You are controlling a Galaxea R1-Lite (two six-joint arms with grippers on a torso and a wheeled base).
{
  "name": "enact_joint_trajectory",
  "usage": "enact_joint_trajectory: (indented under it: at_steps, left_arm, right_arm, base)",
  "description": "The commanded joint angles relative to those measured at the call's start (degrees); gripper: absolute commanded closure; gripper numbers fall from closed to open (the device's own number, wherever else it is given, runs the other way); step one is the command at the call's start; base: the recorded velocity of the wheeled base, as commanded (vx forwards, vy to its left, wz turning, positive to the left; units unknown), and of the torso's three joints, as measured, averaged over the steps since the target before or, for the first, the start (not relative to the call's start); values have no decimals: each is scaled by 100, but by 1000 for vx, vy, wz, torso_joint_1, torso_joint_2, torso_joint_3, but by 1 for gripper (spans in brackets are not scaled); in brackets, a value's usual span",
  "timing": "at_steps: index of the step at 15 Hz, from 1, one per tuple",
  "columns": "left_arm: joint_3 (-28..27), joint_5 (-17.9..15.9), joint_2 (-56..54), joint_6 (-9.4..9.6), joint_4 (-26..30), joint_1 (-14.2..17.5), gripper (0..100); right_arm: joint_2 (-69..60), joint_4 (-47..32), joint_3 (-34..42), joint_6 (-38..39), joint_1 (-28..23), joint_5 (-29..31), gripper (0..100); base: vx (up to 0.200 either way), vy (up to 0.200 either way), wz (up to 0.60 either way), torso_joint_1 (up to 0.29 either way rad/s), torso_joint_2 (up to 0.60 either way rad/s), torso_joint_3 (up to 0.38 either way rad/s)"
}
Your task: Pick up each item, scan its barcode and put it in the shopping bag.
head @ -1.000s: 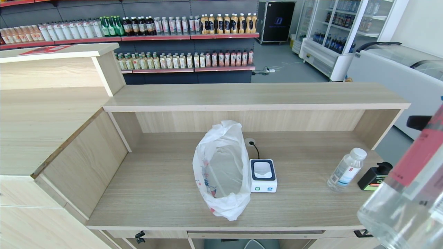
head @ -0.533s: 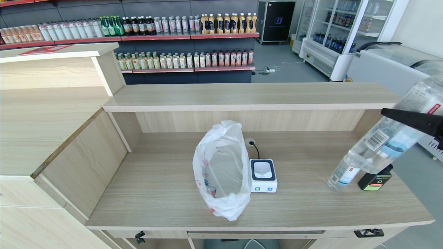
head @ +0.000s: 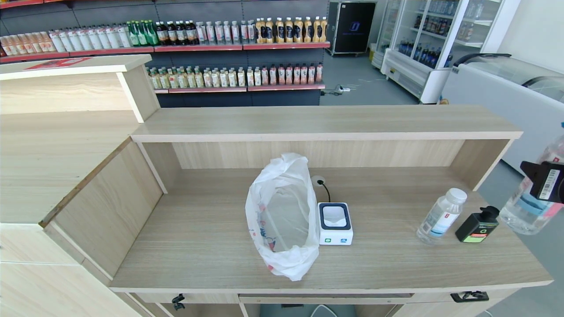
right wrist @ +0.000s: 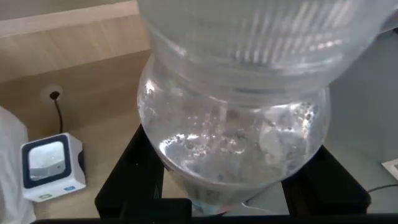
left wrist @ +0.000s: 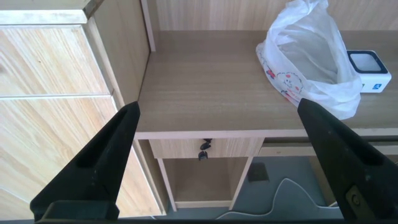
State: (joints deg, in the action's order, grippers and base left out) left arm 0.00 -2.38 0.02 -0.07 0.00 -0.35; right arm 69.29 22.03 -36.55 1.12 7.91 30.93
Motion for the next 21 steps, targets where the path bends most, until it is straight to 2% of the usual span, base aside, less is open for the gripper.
enact_joint_trajectory:
  at_steps: [1, 6, 11, 15, 17, 18, 21]
  left_arm:
    - [0, 0, 6, -1, 0, 0, 0]
    - [0, 0, 6, -1, 0, 0, 0]
    - [0, 0, 6, -1, 0, 0, 0]
    - [0, 0, 6, -1, 0, 0, 0]
    - [0, 0, 6, -1, 0, 0, 0]
    - [0, 0, 6, 7, 0, 0, 0]
    - [0, 0, 6, -1, 0, 0, 0]
  right_arm:
    - [392, -137, 25, -33, -9, 63, 100]
    - [419, -208, -125, -815, -255, -1309, 100]
    - [1095, 627, -195, -1413, -536, -1906, 100]
    - [1886, 1357, -239, -1536, -651, -2047, 100]
    - [2308, 1919, -239, -1852, -800, -2478, 100]
    - [2431, 2104, -230, -2151, -905, -2961, 100]
    - [2879, 2816, -212, -3065, -1415, -4947, 100]
  base:
    - [0, 0, 0, 0, 0, 0]
    - [0, 0, 480, 1, 0, 2]
    - [0, 0, 600, 6, 1, 2]
    - [0, 0, 0, 0, 0, 0]
    - [0, 0, 0, 0, 0, 0]
    - [0, 0, 0, 0, 0, 0]
    - [0, 0, 0, 0, 0, 0]
